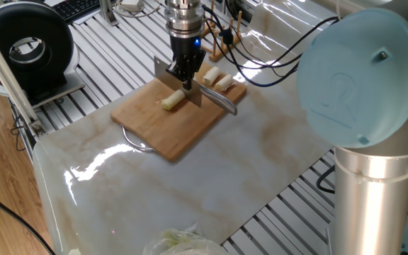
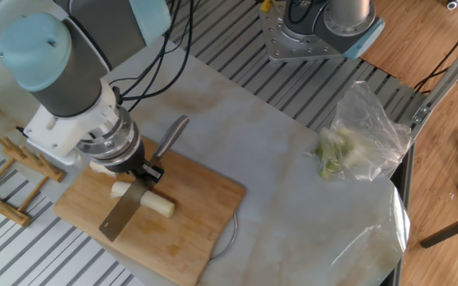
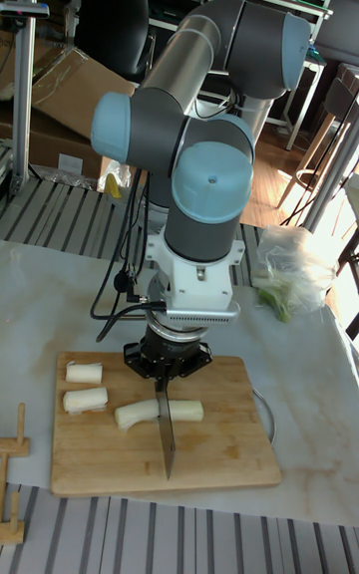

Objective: Chop the scallions

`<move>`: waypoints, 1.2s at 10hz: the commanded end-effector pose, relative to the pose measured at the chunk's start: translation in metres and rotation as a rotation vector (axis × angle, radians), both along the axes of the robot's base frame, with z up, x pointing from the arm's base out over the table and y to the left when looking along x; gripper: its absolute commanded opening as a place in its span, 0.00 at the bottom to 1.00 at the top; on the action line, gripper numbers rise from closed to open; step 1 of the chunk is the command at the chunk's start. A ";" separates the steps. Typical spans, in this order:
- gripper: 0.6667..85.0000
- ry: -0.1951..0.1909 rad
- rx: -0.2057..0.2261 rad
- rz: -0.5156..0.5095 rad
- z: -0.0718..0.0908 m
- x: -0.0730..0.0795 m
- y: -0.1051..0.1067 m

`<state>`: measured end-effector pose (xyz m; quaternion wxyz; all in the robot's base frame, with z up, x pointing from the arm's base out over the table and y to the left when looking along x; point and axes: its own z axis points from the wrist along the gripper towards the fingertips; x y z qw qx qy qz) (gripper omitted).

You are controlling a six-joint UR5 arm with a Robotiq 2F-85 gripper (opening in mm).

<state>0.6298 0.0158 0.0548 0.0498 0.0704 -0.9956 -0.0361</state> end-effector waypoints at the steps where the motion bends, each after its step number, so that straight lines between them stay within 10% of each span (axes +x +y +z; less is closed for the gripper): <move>1: 0.01 -0.020 0.010 -0.007 -0.008 0.001 0.002; 5: 0.01 0.059 0.032 0.012 0.028 -0.017 -0.009; 12: 0.01 -0.015 0.019 -0.007 -0.008 -0.014 -0.002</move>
